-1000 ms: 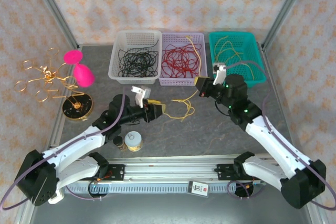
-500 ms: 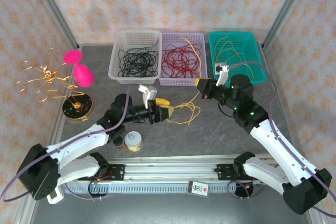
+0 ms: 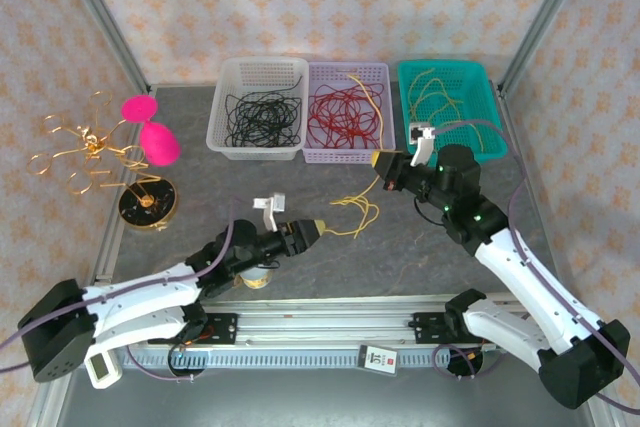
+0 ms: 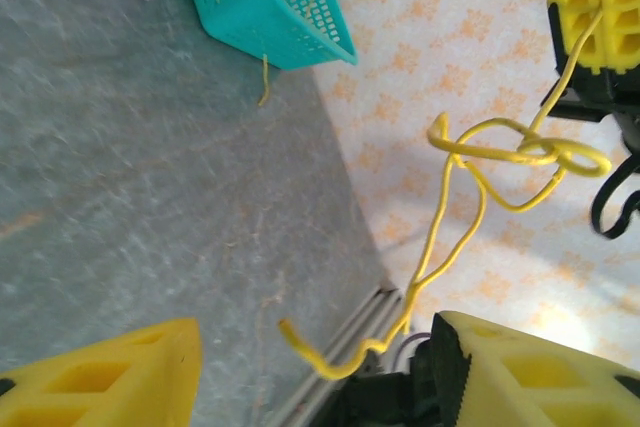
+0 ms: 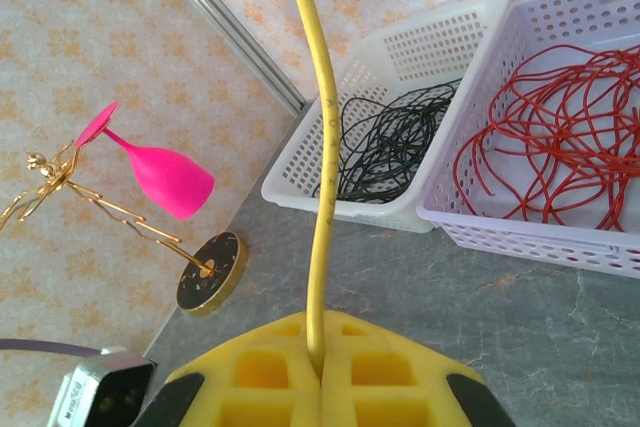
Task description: Untangle the cables
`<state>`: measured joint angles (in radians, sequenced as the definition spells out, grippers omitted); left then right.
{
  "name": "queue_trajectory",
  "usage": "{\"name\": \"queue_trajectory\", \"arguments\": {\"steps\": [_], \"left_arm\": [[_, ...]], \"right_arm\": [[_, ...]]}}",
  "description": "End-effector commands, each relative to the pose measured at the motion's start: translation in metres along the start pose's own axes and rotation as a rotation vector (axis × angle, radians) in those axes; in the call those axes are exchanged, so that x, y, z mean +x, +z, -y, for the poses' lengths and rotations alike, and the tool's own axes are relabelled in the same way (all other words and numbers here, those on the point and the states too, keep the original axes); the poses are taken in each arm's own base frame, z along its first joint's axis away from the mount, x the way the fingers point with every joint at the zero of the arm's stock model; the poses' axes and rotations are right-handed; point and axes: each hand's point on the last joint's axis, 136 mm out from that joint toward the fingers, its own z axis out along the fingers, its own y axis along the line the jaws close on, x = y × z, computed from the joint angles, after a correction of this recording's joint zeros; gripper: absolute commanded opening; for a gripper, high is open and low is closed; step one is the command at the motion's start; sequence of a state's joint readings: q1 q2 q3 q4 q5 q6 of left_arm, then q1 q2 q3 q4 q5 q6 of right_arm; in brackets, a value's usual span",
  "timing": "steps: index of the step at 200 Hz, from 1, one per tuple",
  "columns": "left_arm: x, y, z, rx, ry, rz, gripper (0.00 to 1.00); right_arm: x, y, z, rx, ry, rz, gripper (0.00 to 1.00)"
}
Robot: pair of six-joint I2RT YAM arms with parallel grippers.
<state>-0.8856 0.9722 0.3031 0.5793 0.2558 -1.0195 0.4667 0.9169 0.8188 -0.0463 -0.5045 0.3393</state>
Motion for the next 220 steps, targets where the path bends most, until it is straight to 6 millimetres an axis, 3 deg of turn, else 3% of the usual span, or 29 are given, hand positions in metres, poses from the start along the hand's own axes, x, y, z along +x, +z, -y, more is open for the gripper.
{"name": "queue_trajectory", "arguments": {"steps": [1,24,43,55,82,125,162,220], "left_arm": [[-0.022,0.005,0.027,0.126,-0.187,0.132,0.61],[-0.022,0.014,0.032,0.179,-0.238,0.150,0.60],[-0.021,0.025,0.031,0.178,-0.262,0.149,0.53],[-0.022,0.029,0.026,0.174,-0.284,0.165,0.40],[-0.028,0.031,0.010,0.156,-0.313,0.228,0.00],[-0.019,0.021,-0.045,-0.088,-0.240,0.255,0.00],[-0.025,-0.011,-0.091,-0.307,-0.153,0.313,0.00],[-0.051,-0.055,-0.125,-0.459,-0.100,0.369,0.00]], "right_arm": [[-0.012,-0.005,-0.011,-0.043,-0.009,0.066,0.00],[-0.010,-0.006,-0.012,-0.055,-0.002,0.069,0.00],[-0.009,-0.007,-0.012,-0.063,0.007,0.075,0.00],[-0.008,-0.008,-0.012,-0.069,0.013,0.078,0.00],[-0.012,-0.011,-0.012,-0.055,0.002,0.094,0.00],[-0.056,-0.033,-0.007,0.098,-0.081,0.230,0.00],[-0.095,-0.055,0.006,0.292,-0.152,0.336,0.00],[-0.137,-0.084,0.003,0.434,-0.239,0.431,0.00]]}}
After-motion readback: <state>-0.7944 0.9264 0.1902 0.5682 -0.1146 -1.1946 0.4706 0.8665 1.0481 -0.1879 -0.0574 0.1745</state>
